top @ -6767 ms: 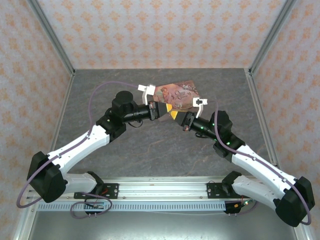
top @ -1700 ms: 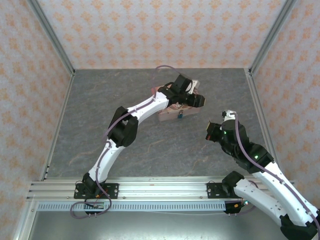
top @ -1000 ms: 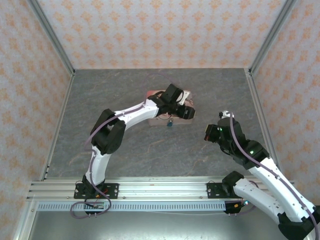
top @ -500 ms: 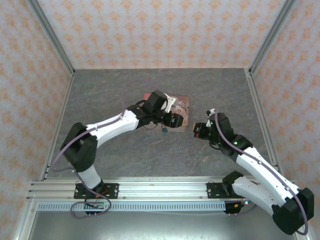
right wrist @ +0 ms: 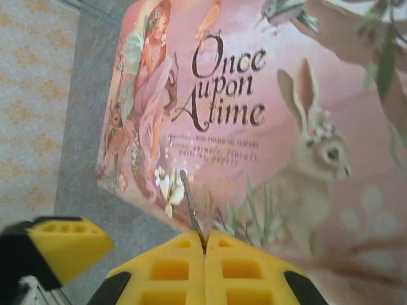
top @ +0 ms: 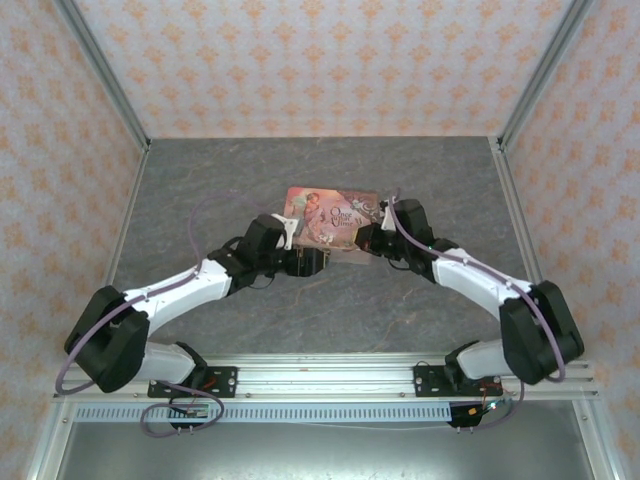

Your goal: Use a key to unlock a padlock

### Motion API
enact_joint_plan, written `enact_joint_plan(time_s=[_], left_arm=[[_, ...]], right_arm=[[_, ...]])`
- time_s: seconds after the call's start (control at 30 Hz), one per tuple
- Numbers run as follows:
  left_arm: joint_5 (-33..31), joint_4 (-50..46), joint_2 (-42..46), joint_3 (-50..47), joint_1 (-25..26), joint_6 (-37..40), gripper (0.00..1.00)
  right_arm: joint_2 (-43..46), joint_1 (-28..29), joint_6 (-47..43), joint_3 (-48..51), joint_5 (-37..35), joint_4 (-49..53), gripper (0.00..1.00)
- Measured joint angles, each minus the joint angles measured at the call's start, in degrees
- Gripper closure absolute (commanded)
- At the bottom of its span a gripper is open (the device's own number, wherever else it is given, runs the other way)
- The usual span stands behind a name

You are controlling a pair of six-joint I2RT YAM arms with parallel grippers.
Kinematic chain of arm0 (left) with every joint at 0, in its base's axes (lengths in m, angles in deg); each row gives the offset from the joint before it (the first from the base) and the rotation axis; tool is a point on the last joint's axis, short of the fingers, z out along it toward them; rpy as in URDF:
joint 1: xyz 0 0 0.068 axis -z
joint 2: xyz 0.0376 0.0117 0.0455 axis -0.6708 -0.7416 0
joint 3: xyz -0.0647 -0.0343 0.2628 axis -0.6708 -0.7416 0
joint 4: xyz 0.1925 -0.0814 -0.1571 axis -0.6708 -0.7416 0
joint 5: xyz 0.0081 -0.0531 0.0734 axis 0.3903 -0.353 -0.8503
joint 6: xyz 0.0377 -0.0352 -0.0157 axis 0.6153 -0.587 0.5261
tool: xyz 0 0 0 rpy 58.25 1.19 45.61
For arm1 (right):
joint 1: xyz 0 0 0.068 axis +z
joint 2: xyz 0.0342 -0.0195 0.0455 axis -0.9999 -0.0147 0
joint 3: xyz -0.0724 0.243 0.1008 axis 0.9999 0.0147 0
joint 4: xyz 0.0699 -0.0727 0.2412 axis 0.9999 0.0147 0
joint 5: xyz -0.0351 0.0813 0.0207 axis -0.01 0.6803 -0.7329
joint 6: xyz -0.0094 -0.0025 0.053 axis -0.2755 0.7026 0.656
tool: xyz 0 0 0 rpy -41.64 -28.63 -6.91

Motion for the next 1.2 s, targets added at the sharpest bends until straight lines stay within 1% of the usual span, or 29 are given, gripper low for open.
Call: enact_joint_plan(time_s=[0.17,0.3,0.47,0.93,1.2], left_arm=[[0.13,7.5,-4.17,-2.75,-0.09,-3.61,0.24],[-0.04,14.14,-8.44,-3.63,-0.09,-5.99,0.25],[-0.87,19.32,-11.63,-3.87,-0.02,-7.26,0.27],[-5.31,26.14,-19.74,-3.89,3.48,-6.75,0.34],[-9.77,30.27,-21.57,-3.85,4.96,-6.78,0.35]], right_arm=[[-4.9,-1.95,-1.49,-3.67,0.76,0.35,1.0],[-5.57,-2.05,-2.89,-4.22,0.59,1.79,1.0],[-6.47,-2.01,-4.04,-4.17,-0.52,3.5,1.0],[-6.84,-2.01,-5.68,-4.13,-0.79,3.67,1.0],[-6.84,-2.01,-6.03,-4.07,-0.76,3.65,1.0]])
